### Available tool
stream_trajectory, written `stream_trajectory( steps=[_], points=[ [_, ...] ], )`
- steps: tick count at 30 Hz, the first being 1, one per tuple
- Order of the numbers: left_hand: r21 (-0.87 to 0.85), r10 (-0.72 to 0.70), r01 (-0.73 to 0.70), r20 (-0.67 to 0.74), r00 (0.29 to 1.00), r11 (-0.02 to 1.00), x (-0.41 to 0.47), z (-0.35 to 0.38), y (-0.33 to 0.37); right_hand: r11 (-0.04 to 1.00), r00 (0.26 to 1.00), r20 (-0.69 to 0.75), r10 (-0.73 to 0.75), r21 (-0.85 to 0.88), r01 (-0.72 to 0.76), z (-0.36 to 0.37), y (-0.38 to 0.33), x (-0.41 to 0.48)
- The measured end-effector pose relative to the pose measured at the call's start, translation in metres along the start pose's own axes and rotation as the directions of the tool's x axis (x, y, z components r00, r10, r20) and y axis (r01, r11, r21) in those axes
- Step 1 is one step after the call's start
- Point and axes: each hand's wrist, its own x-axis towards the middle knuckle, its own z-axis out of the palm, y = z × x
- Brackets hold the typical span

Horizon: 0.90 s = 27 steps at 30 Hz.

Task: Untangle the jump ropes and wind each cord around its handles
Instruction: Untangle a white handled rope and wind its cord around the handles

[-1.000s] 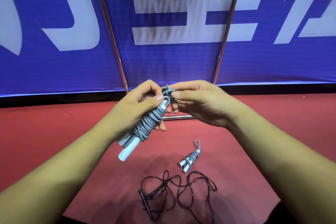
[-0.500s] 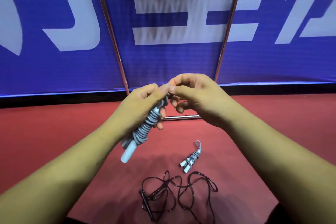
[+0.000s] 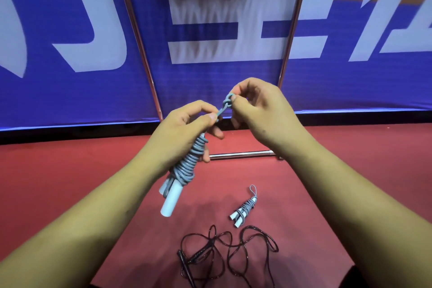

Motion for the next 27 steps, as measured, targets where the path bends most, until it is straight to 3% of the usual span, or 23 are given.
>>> stream_trajectory(
  steps=[4, 9, 11, 15, 21, 24, 27],
  points=[
    [0.017, 0.016, -0.016, -0.027, 0.999, 1.000, 0.003, -0.004, 0.009, 0.956, 0.984, 0.165, 0.059, 0.274, -0.104, -0.008, -0.003, 0.006],
    [0.097, 0.120, -0.117, -0.025, 0.992, 0.988, 0.018, -0.002, 0.022, 0.897, 0.988, 0.140, 0.072, 0.424, -0.126, -0.011, -0.015, 0.019],
    [0.159, 0.163, -0.156, -0.036, 0.986, 0.975, 0.023, -0.002, 0.031, 0.913, 0.989, 0.133, 0.060, 0.393, -0.108, -0.017, -0.025, 0.027],
    [0.270, 0.243, -0.211, -0.089, 0.966, 0.939, 0.042, -0.007, 0.057, 0.992, 0.993, 0.116, -0.024, 0.129, 0.009, -0.031, -0.048, 0.053],
    [0.375, 0.358, -0.266, -0.201, 0.912, 0.888, 0.086, -0.018, 0.089, 0.970, 0.979, -0.001, -0.205, -0.135, 0.203, -0.034, -0.074, 0.099],
    [0.308, 0.352, -0.276, -0.225, 0.909, 0.910, 0.116, -0.023, 0.108, 0.924, 0.937, -0.092, -0.336, -0.223, 0.310, -0.036, -0.082, 0.122],
    [0.153, 0.324, -0.298, -0.192, 0.926, 0.942, 0.142, -0.025, 0.126, 0.935, 0.923, -0.163, -0.348, -0.139, 0.328, -0.045, -0.085, 0.145]
  ],
)
